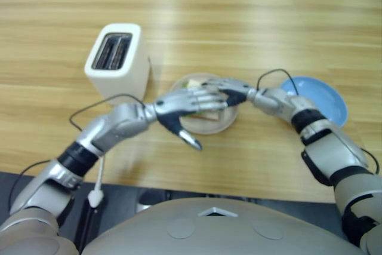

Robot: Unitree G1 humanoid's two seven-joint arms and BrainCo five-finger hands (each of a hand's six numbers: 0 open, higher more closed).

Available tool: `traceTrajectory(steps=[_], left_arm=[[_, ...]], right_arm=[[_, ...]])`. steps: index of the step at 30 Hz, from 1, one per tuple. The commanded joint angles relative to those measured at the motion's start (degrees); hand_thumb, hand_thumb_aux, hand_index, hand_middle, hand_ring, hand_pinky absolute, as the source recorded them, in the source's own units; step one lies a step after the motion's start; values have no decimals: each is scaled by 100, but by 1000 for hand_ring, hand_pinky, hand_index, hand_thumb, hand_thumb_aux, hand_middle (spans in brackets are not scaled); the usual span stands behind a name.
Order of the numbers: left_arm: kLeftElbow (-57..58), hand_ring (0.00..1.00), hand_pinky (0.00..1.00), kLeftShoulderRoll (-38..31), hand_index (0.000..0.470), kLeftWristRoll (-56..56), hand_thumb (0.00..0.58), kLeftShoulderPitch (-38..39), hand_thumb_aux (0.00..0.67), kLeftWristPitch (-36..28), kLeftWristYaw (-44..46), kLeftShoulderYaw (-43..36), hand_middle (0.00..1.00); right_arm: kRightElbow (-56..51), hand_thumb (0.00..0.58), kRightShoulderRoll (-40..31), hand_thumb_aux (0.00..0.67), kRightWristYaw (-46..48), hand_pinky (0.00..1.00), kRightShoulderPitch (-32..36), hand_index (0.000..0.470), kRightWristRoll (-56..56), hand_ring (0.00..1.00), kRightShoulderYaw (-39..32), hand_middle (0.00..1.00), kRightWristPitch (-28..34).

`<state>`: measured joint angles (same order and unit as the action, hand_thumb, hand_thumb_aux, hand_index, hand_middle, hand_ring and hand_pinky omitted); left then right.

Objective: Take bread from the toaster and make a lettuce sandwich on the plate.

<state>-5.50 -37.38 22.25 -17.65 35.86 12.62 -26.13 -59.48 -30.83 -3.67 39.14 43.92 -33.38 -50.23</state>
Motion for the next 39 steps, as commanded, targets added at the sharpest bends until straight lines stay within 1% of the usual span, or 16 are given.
traceTrajectory(steps=[1, 6, 10, 16, 20, 22, 24, 26, 28, 31, 33, 34, 35, 37, 38, 39], left_arm=[[-49, 0, 0, -17, 0, -824, 0, 182, 0, -9, 9, 821, 0], [168, 0, 0, 181, 0, -1307, 0, 253, 0, -176, -112, 1662, 0], [701, 0, 0, 447, 0, -1534, 0, 107, 0, -470, -437, 2373, 0], [895, 0, 0, 707, 0, -1707, 0, 29, 0, -637, -567, 2874, 0], [615, 0, 0, 932, 0, -2094, 0, 166, 0, -636, -731, 3329, 0], [426, 0, 0, 1134, 0, -2323, 0, 232, 0, -591, -897, 3578, 0], [291, 0, 0, 1430, 0, -2412, 0, 292, 0, -577, -1138, 3760, 0], [286, 0, 0, 1669, 0, -2270, 0, 534, 0, -689, -1141, 3615, 0], [542, 0, 0, 1726, 0, -1971, 0, 927, 0, -490, -890, 3273, 0], [1029, 0, 0, 1504, 0, -1410, 0, 1356, 0, -124, -665, 2974, 0], [1253, 0, 0, 1278, 0, -1420, 0, 1633, 0, 287, -330, 2799, 0], [1322, 0, 0, 1160, 171, -1450, 352, 1787, 250, 496, -160, 2714, 0], [1391, 314, 314, 1042, 460, -1386, 580, 1935, 670, 751, -65, 2649, 314], [1470, 314, 314, 840, 460, -1298, 580, 2155, 670, 1160, 110, 2509, 314], [1493, 1000, 1000, 753, 460, -1303, 580, 2265, 670, 1338, 218, 2434, 1000], [1533, 1000, 1000, 685, 460, -1312, 580, 2336, 670, 1462, 304, 2381, 1000]], right_arm=[[262, 0, -279, 0, -346, 0, -286, 0, -158, 0, 253, 0, -183], [823, 0, -584, 0, -987, 0, -646, 0, -242, 0, 628, 0, -343], [1612, 0, -888, 0, -1565, 0, -1066, 0, -540, 0, 1301, 0, -560], [2150, 0, -908, 0, -1901, 0, -1503, 0, -1551, 0, 2330, 0, -1036], [2407, 0, -806, 0, -1527, 0, -1857, 0, -3249, 0, 2892, 0, -1385], [2639, 0, -675, 0, -1295, 0, -2090, 0, -4057, 0, 3027, 0, -1441], [2868, 0, -408, 0, -1084, 0, -2312, 0, -4563, 0, 3111, 0, -1399], [2929, 0, -136, 0, -873, 0, -2514, 0, -4374, 0, 3072, 0, -1260], [2961, 0, -23, 0, -555, 0, -2807, 0, -3855, 0, 2860, 0, -1245], [3080, 0, -119, 0, 22, 0, -3258, 0, -3653, 0, 2650, 0, -1270], [3215, 0, -333, 0, 436, 0, -3544, 0, -3717, 0, 2528, 0, -1354], [3304, 304, -457, 208, 634, 0, -3664, 143, -3794, 0, 2482, 0, -1388], [3381, 564, -572, 560, 800, 0, -3767, 384, -3861, 0, 2471, 0, -1402], [3486, 564, -764, 560, 1100, 0, -3903, 384, -3965, 0, 2421, 0, -1401], [3529, 580, -862, 670, 1244, 0, -3964, 460, -3980, 0, 2391, 0, -1396], [3583, 580, -947, 670, 1397, 0, -4017, 460, -4024, 0, 2358, 0, -1383]])
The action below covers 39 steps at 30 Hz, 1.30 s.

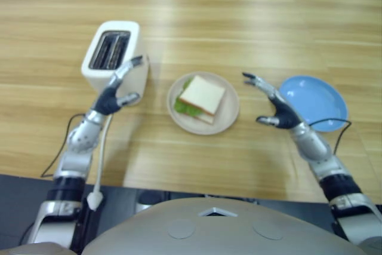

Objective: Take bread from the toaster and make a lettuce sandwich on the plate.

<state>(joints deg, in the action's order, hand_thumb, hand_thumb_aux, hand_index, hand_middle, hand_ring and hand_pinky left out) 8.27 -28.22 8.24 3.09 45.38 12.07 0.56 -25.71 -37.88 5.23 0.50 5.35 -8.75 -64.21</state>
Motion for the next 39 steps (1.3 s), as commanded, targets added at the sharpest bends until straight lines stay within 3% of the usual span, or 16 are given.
traceTrajectory(steps=[1, 3, 4, 11, 23, 31, 39], left_arm=[[203, 1000, 1000, -287, 460, 84, 580, 303, 670, 586, 427, -330, 1000], [325, 1000, 1000, -382, 460, 166, 580, 321, 670, 672, 530, -407, 1000], [408, 1000, 1000, -443, 460, 249, 580, 323, 670, 707, 608, -479, 1000], [1287, 1000, 1000, -418, 460, 1150, 580, -143, 670, 921, 599, -977, 1000], [3260, 1000, 1000, 109, 460, 3139, 580, -1309, 670, 806, -774, -2134, 1000], [4146, 1000, 1000, 276, 460, 3671, 580, -1840, 670, 652, -1749, -2659, 1000], [4471, 1000, 1000, 398, 460, 3783, 580, -2248, 670, 569, -2748, -2830, 1000]], right_arm=[[270, 580, -316, 670, 674, 600, -203, 460, -268, 600, -156, 600, 59], [335, 580, -397, 670, 962, 600, -261, 460, -364, 600, -223, 600, 162], [322, 580, -432, 670, 1140, 1000, -273, 460, -369, 1000, -288, 1000, 219], [-483, 580, -191, 670, 1901, 1000, 138, 460, -83, 1000, -608, 1000, 373], [-1658, 580, 416, 670, 2463, 1000, 681, 460, 649, 1000, -1170, 1000, 401], [-2179, 580, 741, 670, 2055, 1000, 964, 460, 1026, 1000, -1115, 1000, 265], [-2677, 580, 886, 670, 764, 1000, 1403, 460, 1767, 1000, -980, 1000, 360]])
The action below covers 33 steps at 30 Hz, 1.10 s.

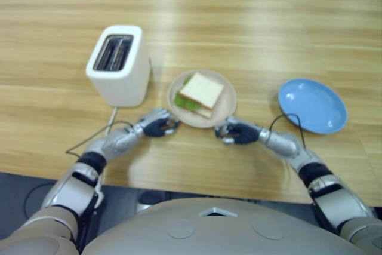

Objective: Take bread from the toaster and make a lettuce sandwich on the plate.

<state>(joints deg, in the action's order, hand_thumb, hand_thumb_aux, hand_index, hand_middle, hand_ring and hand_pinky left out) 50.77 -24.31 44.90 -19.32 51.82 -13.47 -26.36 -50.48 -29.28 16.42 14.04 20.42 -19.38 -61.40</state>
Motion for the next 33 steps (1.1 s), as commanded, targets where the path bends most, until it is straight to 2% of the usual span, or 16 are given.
traceTrajectory(steps=[1, 7, 8, 9, 10, 11, 12, 13, 17, 22, 27, 33], left_arm=[[218, 1000, 1000, -3, 460, 112, 580, -26, 670, -53, -295, -140, 1000], [40, 1000, 1000, -120, 460, -160, 580, -24, 670, 308, -589, -42, 1000], [-103, 1000, 1000, -163, 460, -242, 580, 20, 670, 416, -610, 15, 1000], [-288, 933, 933, -217, 460, -360, 580, 83, 670, 541, -594, 88, 933], [-506, 933, 933, -275, 460, -535, 580, 162, 670, 666, -551, 181, 933], [-772, 373, 373, -338, 460, -723, 580, 254, 670, 736, -526, 313, 373], [-1069, 0, 0, -399, 202, -953, 398, 354, 294, 774, -475, 470, 0], [-1399, 0, 0, -457, 0, -1289, 0, 465, 0, 819, -368, 629, 0], [-2980, 0, 0, -631, 0, -2793, 0, 866, 0, 666, -104, 1431, 0], [-4932, 0, 0, -618, 0, -4344, 0, 1130, 0, 89, 65, 2430, 0], [-5921, 0, 0, -356, 0, -4726, 0, 1098, 0, -474, 317, 2889, 0], [-6158, 0, 0, 126, 0, -4516, 0, 1070, 0, -743, 530, 3194, 0]], right_arm=[[-226, 580, 10, 670, -464, 1000, 70, 460, 296, 1000, 96, 1000, 67], [-207, 580, -115, 670, -749, 949, 51, 460, 172, 949, 253, 949, -184], [-146, 580, -139, 670, -677, 855, 1, 460, -52, 855, 315, 855, -319], [-40, 580, -171, 670, -553, 682, -68, 460, -383, 682, 371, 682, -477], [126, 580, -216, 670, -382, 682, -157, 460, -837, 682, 399, 682, -624], [376, 578, -281, 636, -215, 451, -254, 437, -1345, 451, 414, 451, -711], [676, 349, -357, 247, -72, 0, -348, 170, -1867, 0, 431, 0, -750], [1074, 0, -441, 0, 107, 0, -459, 0, -2491, 0, 445, 0, -712], [2621, 0, -637, 0, 436, 0, -737, 0, -4526, 0, 797, 0, -413], [4245, 0, -490, 0, 396, 0, -944, 0, -5681, 0, 1527, 0, -28], [4827, 0, -92, 0, 262, 0, -984, 0, -5381, 0, 2219, 0, 150], [5019, 0, 460, 0, 174, 0, -864, 0, -4784, 0, 2734, 0, 187]])
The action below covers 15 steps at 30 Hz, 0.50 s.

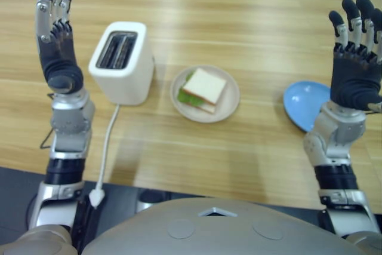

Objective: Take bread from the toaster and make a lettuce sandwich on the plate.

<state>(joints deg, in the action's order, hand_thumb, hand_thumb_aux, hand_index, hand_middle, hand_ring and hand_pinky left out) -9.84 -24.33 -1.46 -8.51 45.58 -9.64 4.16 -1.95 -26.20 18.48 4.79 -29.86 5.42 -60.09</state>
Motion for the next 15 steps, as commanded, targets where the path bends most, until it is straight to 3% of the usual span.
traceTrajectory(steps=[1, 15], left_arm=[[-110, 0, 0, 179, 0, 147, 0, -16, 0, -132, 184, 175, 0], [-170, 0, 0, 552, 0, 331, 0, -92, 0, -308, 571, 521, 0]], right_arm=[[209, 0, 217, 0, -48, 0, 61, 0, 317, 0, 314, 0, 53], [327, 0, 653, 0, -71, 0, 240, 0, 1096, 0, 631, 0, 56]])
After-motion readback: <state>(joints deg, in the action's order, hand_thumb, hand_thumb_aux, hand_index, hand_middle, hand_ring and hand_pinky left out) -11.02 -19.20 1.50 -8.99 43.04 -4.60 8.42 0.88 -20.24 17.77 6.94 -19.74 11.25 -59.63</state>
